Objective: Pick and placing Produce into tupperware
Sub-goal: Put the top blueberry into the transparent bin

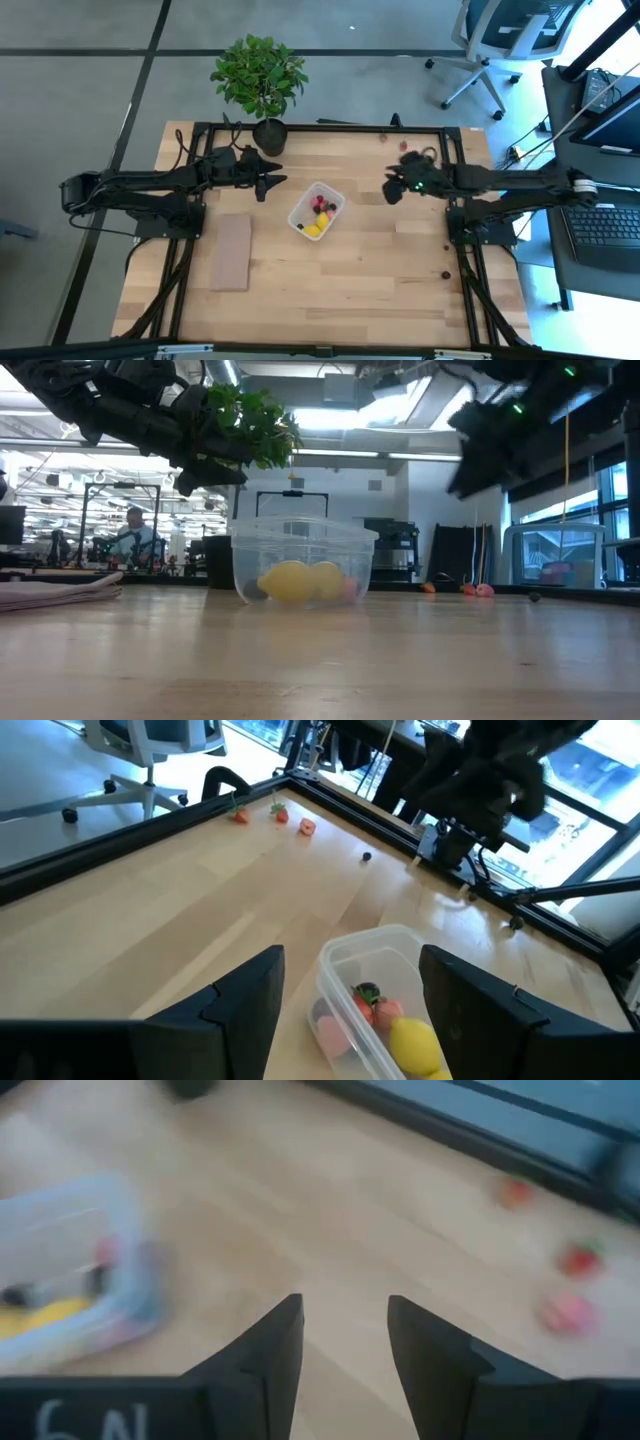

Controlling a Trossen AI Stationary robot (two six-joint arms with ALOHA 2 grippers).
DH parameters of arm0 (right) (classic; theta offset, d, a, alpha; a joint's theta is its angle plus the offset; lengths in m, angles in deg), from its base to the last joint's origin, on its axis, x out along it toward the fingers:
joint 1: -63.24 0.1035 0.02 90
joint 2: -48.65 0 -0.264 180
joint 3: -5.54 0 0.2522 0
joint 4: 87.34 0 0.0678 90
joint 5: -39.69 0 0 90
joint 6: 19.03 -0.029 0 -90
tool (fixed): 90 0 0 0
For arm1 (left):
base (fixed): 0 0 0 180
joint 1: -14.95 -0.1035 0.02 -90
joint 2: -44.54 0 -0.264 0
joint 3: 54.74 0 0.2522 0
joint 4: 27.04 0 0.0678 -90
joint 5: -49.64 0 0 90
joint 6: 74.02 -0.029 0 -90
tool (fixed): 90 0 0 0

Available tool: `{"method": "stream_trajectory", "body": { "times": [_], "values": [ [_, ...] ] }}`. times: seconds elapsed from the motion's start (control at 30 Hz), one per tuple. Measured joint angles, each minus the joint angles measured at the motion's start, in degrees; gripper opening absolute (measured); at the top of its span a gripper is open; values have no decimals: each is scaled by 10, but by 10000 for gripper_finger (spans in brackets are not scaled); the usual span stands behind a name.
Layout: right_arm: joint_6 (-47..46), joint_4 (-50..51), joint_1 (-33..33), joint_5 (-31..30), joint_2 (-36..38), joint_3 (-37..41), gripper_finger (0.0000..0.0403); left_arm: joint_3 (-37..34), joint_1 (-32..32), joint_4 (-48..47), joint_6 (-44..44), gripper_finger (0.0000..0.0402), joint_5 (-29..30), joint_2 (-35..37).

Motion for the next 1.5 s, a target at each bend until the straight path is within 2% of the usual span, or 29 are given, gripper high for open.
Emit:
{"method": "stream_trajectory", "body": {
  "times": [0.13, 0.4, 0.53, 0.63, 0.87, 1.0, 1.27, 1.5],
  "values": [
    [-100, -9, -6, -56, 56, 83, 150, 0, 0, 1, 0, 225, 0, 0],
    [-187, -50, -19, -41, 79, 173, 150, 0, 0, 6, 3, 225, 1, 0],
    [-266, -21, -29, -68, 78, 185, 159, 0, 0, 7, 11, 225, 1, 0],
    [-261, -7, -32, -68, 78, 185, 184, 0, 0, 7, 21, 225, 1, 0],
    [-233, -9, -32, -66, 78, 185, 280, 0, 0, 7, 22, 225, 1, 0],
    [-236, -6, -32, -59, 78, 185, 310, 0, 0, 7, 22, 225, 1, 0],
    [-293, 34, -32, -148, 74, 185, 305, 0, 0, 7, 22, 225, 1, 0],
    [-291, 32, -32, -135, 42, 185, 282, 0, 0, 6, 21, 225, 1, 0]
  ]
}}
